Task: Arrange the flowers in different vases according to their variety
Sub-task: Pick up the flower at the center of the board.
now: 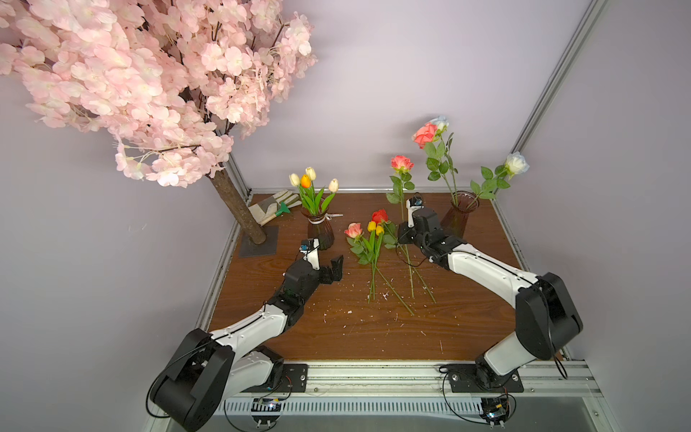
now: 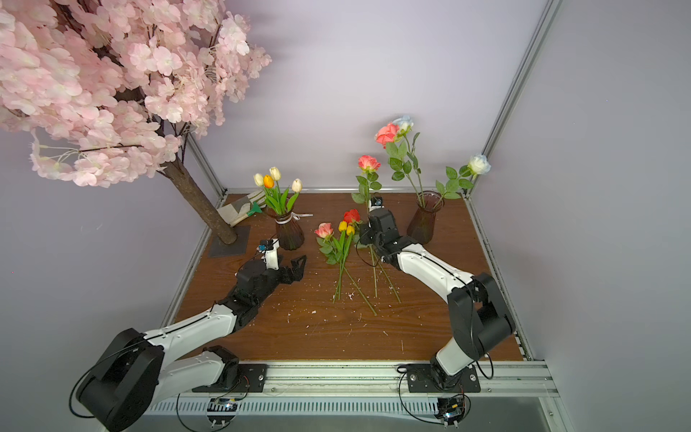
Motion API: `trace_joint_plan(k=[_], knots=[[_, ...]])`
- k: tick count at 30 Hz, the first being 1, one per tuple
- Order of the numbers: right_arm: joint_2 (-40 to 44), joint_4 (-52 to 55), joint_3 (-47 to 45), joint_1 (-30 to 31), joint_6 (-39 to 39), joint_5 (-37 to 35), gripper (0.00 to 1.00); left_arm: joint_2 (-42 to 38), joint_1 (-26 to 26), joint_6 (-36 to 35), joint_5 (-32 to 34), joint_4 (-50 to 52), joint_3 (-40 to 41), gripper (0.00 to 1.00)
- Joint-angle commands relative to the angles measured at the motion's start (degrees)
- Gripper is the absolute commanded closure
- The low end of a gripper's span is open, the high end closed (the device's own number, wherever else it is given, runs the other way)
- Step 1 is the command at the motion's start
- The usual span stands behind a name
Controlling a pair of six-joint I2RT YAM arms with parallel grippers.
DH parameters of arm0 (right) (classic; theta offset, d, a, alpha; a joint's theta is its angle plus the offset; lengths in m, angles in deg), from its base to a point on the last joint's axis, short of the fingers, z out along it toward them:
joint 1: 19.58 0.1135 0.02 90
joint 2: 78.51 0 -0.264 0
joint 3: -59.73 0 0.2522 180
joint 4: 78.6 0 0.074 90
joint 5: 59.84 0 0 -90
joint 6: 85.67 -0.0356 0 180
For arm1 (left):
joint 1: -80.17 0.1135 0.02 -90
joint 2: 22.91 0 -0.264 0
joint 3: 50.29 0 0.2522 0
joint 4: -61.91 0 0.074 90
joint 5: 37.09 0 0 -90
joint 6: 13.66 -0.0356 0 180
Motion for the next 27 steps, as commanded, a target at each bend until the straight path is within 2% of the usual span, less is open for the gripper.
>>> trace_joint_plan(k=[1,11,15,20,27], knots=[[6.2,-9.8,-0.8,0.2,7.2,1.0,1.0,-1.0,-0.5,-0.5,0.6,-1.5,0.6,0.01],[14.6,-17.6,2.3,-0.7,20.3,-7.0,1.0,-1.9,-0.5,-0.4,0.8,-2.1,1.2,0.01],[14.7,-21.1,6.2,-2.8,25.4,-9.0,1.0,-1.8,-0.5,-0.3,0.8,-2.3,1.3,0.01],[13.4,-27.3,10.3,-5.9,29.5,-18.0,1.0,-1.8,-0.5,-0.5,0.7,-2.3,1.2,0.01],[9.3,-38.8,12.4,-12.5,31.3,-18.3,1.0,-1.5,-0.5,-0.5,0.5,-2.4,1.2,0.01]])
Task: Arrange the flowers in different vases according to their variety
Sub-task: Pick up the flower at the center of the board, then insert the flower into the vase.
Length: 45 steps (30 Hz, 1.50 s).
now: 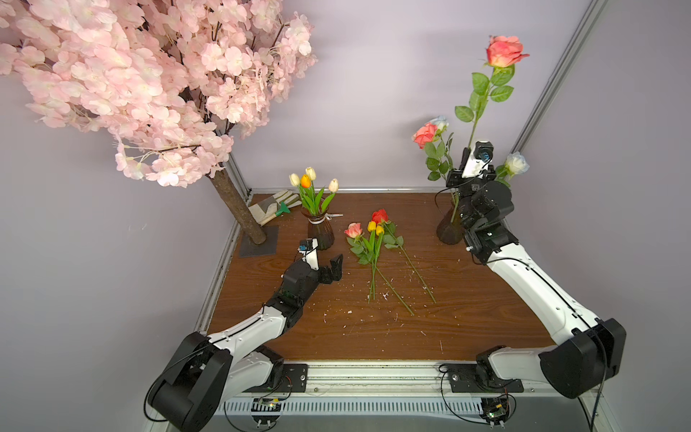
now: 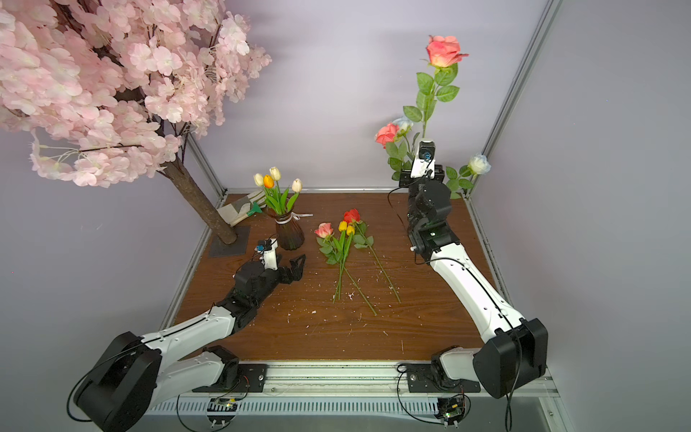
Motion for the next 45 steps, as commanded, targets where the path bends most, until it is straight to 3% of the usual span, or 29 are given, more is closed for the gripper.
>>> trace_joint_plan(k=[1,12,20,28,34,45], knots=[[-2.2,-11.3,1.6,-2.3,2.8,-1.4,1.0,-0.3,-0.5,-0.5,0.2,-1.1,0.5,0.01],[-8.9,-23.6,0.6,-7.1,4.3,3.6,1.0,-0.6,-0.5,-0.9,0.3,-1.4,0.6,0.01],[-12.3,-24.2,0.7,-9.1,3.8,6.7,1.0,-0.4,-0.5,-1.0,0.2,-1.8,0.7,0.01],[-12.0,-22.4,-6.1,-9.2,2.5,7.9,1.0,-0.1,-0.5,-1.1,0.0,-2.1,0.6,0.01],[-7.4,-17.4,-11.5,-9.1,-1.3,8.4,0.59,-0.1,-0.5,-1.1,-0.2,-2.1,0.7,0.01],[9.5,6.3,-16.8,-9.0,-15.0,14.8,0.24,-1.9,-0.5,-0.3,-0.2,-2.6,1.8,0.01]])
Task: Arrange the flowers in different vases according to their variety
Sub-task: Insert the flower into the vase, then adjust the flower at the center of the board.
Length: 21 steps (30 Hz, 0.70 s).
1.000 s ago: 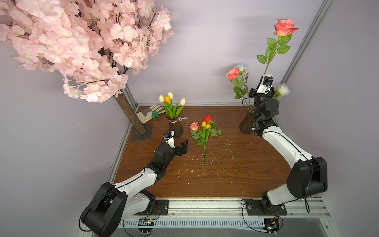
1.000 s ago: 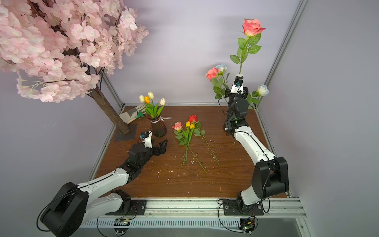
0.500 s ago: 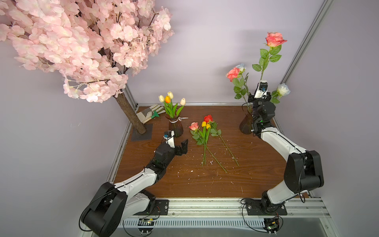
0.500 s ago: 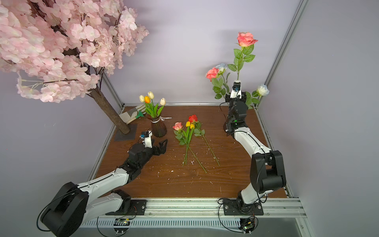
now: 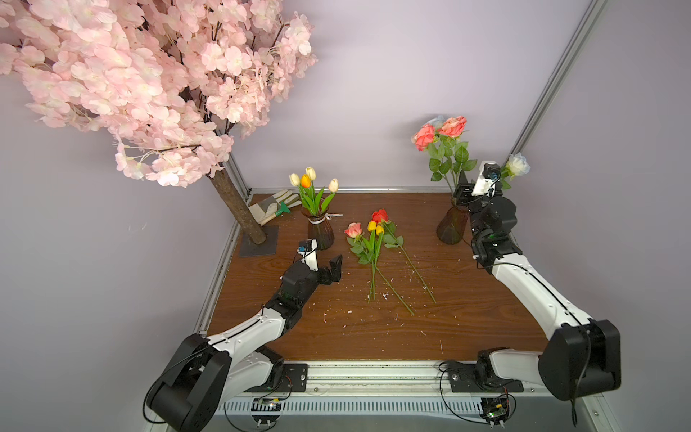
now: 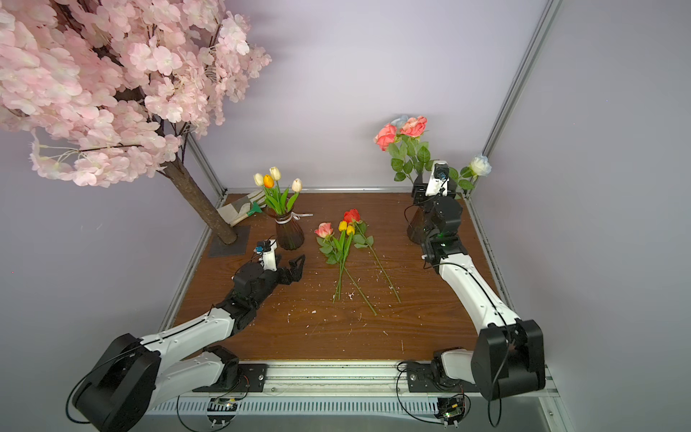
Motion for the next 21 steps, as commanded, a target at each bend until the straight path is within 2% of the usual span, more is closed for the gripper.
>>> trace_joint_plan(k=[1,9,13,16,21], knots=[[5.6,7.9,-2.3,0.2,-6.4,3.4,0.2,-1.1,-0.5,0.1,-0.2,-1.5,0.7,0.01],[17.7,18.8,-10.7,0.2,-13.8,13.4,0.01,-2.4,-0.4,2.7,-1.1,-1.6,1.7,0.01],[21.7,20.5,-16.9,0.3,-17.0,19.9,0.0,-1.5,-0.5,5.6,-3.6,-0.1,0.1,0.01],[24.1,21.2,-21.4,0.4,-19.1,21.2,0.01,-0.5,-0.7,8.2,-6.5,1.6,-1.5,0.01],[27.3,18.0,-30.5,0.4,-22.4,23.4,0.01,2.3,-5.0,10.6,-5.9,10.1,-5.0,0.01]])
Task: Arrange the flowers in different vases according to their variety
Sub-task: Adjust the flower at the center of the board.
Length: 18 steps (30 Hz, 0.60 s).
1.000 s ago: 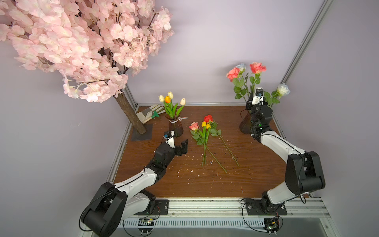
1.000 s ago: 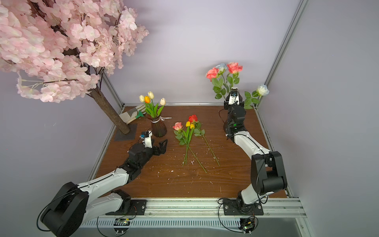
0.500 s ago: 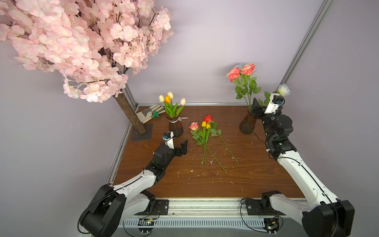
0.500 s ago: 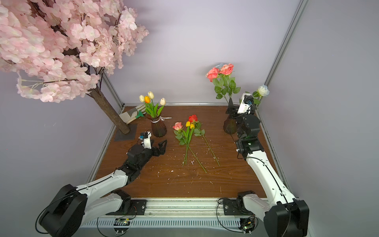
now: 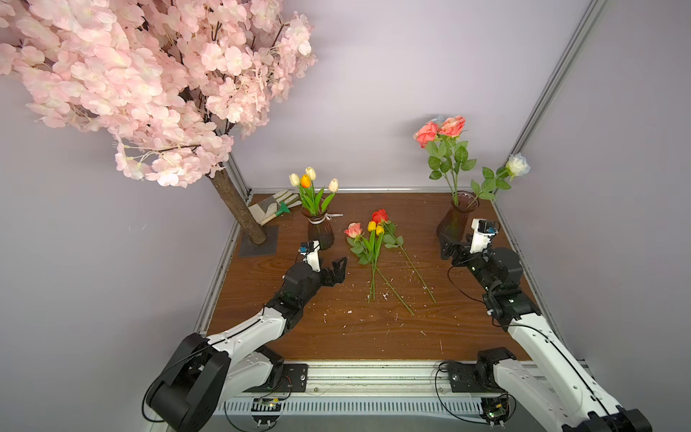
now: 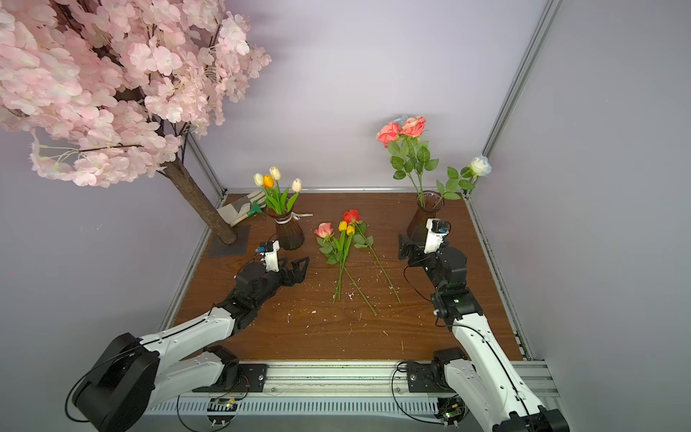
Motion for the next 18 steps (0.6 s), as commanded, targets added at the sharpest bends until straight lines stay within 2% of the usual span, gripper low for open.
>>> trace_joint_plan(k=[1,8,13,18], knots=[[2.2,-3.7,-4.5,0.3,-3.9,3.3,0.0,2.2,-3.5,2.9,-1.5,7.4,-3.7,0.02],[1.8,-11.1,-12.6,0.3,-9.0,3.5,0.0,8.9,-10.6,4.3,-1.4,19.3,-11.7,0.17],[1.3,-15.2,-17.2,0.3,-9.8,0.2,0.0,15.8,-14.2,3.6,0.0,30.5,-21.1,0.36],[2.2,-17.0,-19.2,0.3,-10.5,-1.7,0.0,23.0,-15.5,2.6,1.9,36.8,-27.5,0.53]])
